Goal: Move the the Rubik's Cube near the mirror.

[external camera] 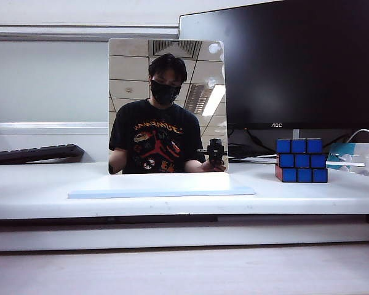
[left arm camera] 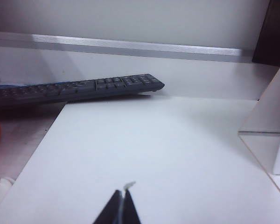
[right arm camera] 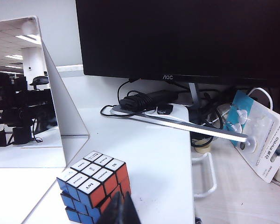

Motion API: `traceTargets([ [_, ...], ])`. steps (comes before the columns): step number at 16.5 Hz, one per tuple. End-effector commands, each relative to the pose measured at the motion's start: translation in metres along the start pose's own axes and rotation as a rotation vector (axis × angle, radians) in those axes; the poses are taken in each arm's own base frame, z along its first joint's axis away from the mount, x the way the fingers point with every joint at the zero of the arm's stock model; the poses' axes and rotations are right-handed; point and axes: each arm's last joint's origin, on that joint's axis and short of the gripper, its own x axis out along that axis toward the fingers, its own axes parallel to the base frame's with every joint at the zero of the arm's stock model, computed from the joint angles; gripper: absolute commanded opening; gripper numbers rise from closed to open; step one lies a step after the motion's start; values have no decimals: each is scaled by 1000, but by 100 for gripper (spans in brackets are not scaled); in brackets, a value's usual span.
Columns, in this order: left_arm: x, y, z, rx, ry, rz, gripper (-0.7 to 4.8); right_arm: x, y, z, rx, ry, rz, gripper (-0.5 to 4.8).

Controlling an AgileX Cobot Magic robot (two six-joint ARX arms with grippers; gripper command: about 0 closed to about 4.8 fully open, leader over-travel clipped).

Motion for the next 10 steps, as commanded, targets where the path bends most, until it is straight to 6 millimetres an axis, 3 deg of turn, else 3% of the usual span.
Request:
traceTargets([
  [1,0,0,1,-3,-11,-9,-5,0,0,0,-3,-10,2,0],
  [2,0,0,1,-3,-11,-10,-5,0,0,0,-3,-10,2,0],
  [3,0,-3,1,-160,3,-86,-5,0,0,0,-3,-9,3,0],
  [4,-2,-11,0,-260,67,-343,-5,0,0,0,-3,-8,4,0],
  [6,-5,-23,-2,-318,155,-599,-5,0,0,0,-2,-8,5,0],
  [8,-8,-33,-3,-311,183,-699,-5,0,0,0,-2,-8,5,0],
  [10,-12,-51,-7,-186,145,-636,-5,0,1,0,26,-3,37,0],
])
